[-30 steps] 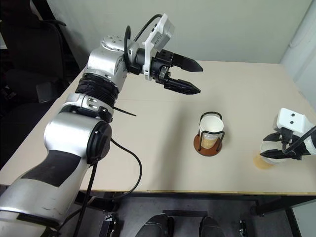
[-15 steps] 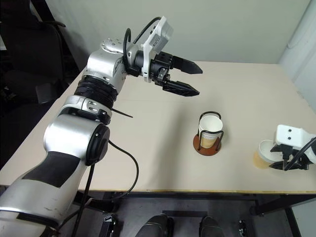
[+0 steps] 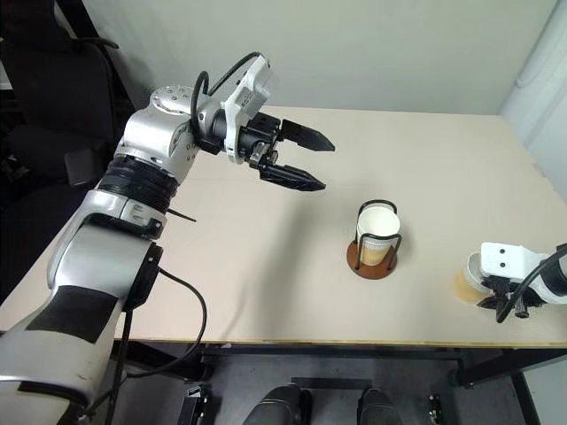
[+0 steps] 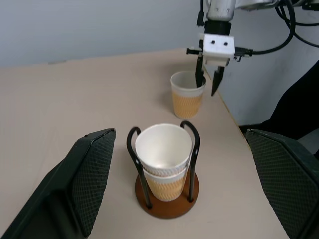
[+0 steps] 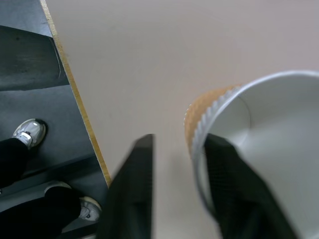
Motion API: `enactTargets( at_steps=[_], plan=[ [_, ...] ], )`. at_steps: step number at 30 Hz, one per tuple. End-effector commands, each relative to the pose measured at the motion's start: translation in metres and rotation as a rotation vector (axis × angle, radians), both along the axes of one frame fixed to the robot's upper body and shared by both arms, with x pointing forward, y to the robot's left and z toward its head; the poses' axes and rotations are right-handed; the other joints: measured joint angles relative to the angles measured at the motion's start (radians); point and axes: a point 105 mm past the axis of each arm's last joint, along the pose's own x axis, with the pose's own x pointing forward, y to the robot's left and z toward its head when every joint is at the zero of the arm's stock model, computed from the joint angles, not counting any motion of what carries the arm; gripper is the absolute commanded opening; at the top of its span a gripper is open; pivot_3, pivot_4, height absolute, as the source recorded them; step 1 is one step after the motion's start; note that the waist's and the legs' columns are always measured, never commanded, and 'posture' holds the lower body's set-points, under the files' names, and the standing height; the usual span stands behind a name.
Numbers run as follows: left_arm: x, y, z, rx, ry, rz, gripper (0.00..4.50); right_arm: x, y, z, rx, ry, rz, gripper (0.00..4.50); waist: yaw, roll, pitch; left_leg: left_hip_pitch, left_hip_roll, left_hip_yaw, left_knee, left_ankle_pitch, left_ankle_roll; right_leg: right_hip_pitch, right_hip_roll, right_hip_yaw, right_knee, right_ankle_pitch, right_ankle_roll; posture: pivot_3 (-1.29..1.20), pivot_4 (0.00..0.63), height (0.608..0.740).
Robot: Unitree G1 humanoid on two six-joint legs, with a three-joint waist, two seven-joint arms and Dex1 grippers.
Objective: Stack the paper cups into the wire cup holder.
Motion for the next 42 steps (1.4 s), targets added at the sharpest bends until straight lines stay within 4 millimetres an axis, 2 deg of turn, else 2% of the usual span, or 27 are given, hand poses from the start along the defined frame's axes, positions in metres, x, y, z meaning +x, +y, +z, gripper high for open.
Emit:
enactTargets(
  at_steps=[1,8,13,18,25,28,33,42],
  plan=[
    [-0.002,0.008,0.005,-0.01,-0.027,-0.015,4.5,0.0,0.001,0.017,0.004,-0.019,0.005,0.04,0.0,0.0,0.0,0.0,0.0,0.0,0.0,0.0,0.0,0.0,0.0,0.0,0.0,0.0,0.0,0.0,0.15,0.74],
    [0.006,0.03,-0.005,0.022,-0.025,0.057,4.5,-0.008,0.013,0.047,0.038,-0.042,0.013,0.04,-0.002,0.0,0.0,0.0,0.0,-0.001,-0.001,0.002,-0.006,0.0,0.001,0.0,0.0,-0.002,-0.002,0.0,0.15,0.74],
    [0.013,0.046,-0.007,0.039,-0.034,0.12,4.5,-0.004,0.033,0.077,0.076,-0.148,0.047,0.04,-0.003,0.0,0.0,-0.001,0.0,-0.002,-0.001,0.003,-0.011,-0.001,0.001,0.0,0.0,-0.003,-0.003,0.0,0.15,0.74],
    [0.015,0.049,-0.005,0.025,-0.036,0.129,4.5,0.005,0.054,0.115,0.132,-0.272,0.079,0.04,-0.002,0.001,0.0,-0.001,0.0,-0.003,-0.002,0.002,-0.011,-0.003,0.001,0.0,-0.001,-0.004,-0.004,0.0,0.15,0.74],
    [0.015,0.044,-0.008,0.023,-0.026,0.118,4.5,0.013,0.09,0.152,0.212,-0.372,0.174,0.04,-0.006,0.001,0.0,-0.003,0.0,-0.004,-0.004,0.001,-0.013,-0.006,0.001,-0.001,0.0,-0.006,-0.006,0.0,0.15,0.74],
    [0.014,0.043,-0.009,0.025,-0.023,0.114,4.5,0.015,0.105,0.156,0.241,-0.371,0.21,0.04,-0.008,0.0,0.0,-0.003,0.0,-0.004,-0.007,0.002,-0.013,-0.008,0.001,-0.001,0.0,-0.007,-0.007,0.0,0.15,0.74],
    [0.014,0.041,-0.009,0.029,-0.024,0.109,4.5,0.019,0.118,0.154,0.252,-0.357,0.243,0.04,-0.005,0.0,0.0,-0.004,-0.001,-0.003,-0.012,0.004,-0.015,-0.011,0.003,-0.005,0.001,-0.008,-0.009,0.0,0.15,0.74],
    [0.013,0.043,-0.009,0.032,-0.02,0.111,4.5,0.025,0.129,0.135,0.268,-0.297,0.276,0.04,-0.007,0.0,0.0,-0.003,0.0,-0.003,-0.018,0.007,-0.018,-0.012,0.003,-0.006,0.001,-0.006,-0.006,0.0,0.15,0.74]
  ],
)
